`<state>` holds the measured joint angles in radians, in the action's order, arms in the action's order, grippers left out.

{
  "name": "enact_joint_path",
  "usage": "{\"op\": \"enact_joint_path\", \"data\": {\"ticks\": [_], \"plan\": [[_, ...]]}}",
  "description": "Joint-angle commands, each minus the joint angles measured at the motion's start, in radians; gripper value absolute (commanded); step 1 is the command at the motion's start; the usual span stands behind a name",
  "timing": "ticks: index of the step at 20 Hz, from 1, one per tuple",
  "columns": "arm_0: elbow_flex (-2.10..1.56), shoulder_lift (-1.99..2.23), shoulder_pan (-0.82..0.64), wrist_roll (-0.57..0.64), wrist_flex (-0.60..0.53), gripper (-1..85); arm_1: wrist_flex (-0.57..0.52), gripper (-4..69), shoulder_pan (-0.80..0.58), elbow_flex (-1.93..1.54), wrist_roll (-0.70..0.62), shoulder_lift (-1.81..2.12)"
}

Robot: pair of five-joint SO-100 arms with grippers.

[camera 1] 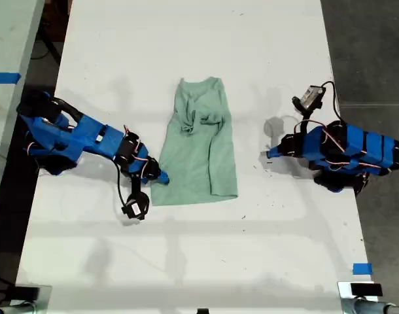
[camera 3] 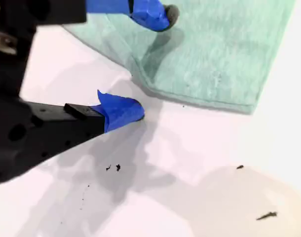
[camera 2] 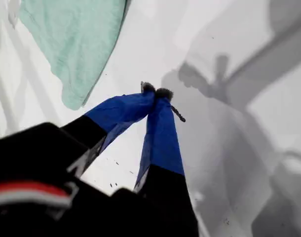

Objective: Fold t shirt

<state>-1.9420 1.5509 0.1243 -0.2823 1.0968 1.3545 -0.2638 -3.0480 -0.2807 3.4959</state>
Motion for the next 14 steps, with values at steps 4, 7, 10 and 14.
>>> {"op": "enact_joint_path", "data": {"ticks": [4,7,10,14], "plan": [[0.118,-0.146,-0.04,0.035,-0.028,19.1,-0.003,0.2,0.003,-0.052,-0.012,0.011],[0.175,-0.166,-0.043,0.012,-0.015,-0.1,-0.003,0.2,0.005,-0.052,-0.014,0.011],[0.221,-0.158,-0.049,0.018,0.02,-0.1,-0.003,0.2,0.005,-0.052,-0.012,0.011],[0.295,-0.117,-0.049,0.031,0.083,-0.1,-0.003,0.2,0.005,-0.052,-0.014,0.011]]}}
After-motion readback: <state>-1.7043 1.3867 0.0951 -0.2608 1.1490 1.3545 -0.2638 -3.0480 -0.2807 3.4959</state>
